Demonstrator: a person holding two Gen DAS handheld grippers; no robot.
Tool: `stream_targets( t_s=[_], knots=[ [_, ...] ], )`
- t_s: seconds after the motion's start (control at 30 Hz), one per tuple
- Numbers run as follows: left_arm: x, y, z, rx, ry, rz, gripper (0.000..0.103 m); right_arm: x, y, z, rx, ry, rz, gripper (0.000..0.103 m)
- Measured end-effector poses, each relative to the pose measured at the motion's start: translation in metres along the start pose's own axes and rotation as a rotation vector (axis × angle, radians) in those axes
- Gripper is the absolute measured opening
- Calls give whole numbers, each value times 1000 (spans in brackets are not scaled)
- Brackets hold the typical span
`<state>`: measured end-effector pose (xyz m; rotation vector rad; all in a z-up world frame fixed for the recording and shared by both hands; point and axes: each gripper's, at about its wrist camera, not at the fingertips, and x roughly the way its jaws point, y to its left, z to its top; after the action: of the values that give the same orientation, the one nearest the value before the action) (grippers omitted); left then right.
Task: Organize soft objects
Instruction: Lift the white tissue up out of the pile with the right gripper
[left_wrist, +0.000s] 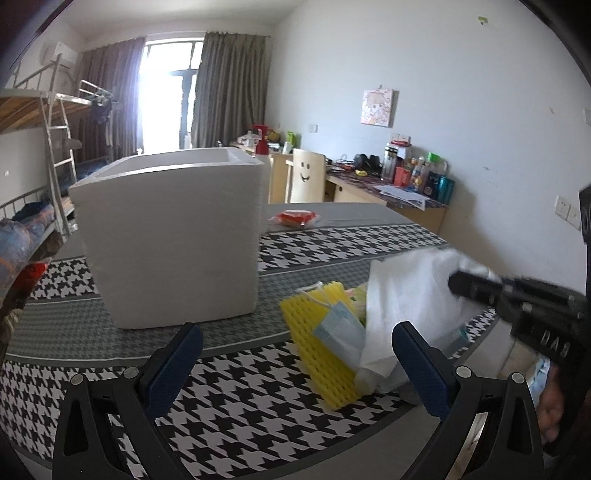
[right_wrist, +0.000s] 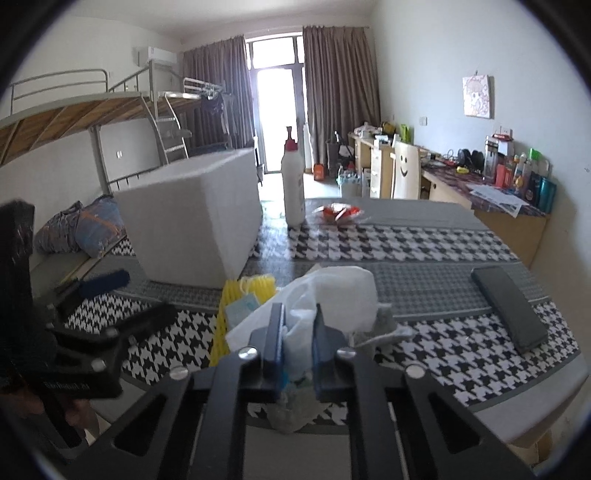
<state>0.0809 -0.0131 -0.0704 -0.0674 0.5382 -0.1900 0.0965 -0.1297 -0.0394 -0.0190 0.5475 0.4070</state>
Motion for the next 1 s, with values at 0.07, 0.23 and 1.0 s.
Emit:
stream_targets(
  t_s=[0.07, 0.23, 1.0],
  knots=[
    [0, -4, -1, 11, -1, -16, 102, -4, -2, 4, 4, -21, -1, 13],
    [1, -11, -4, 32, 6, -41, 102, -9, -5, 10, 7, -50, -9, 10],
    [-1, -20, -7, 69, 34, -97, 102, -51, -40, 25, 83, -209, -74, 9]
  ],
)
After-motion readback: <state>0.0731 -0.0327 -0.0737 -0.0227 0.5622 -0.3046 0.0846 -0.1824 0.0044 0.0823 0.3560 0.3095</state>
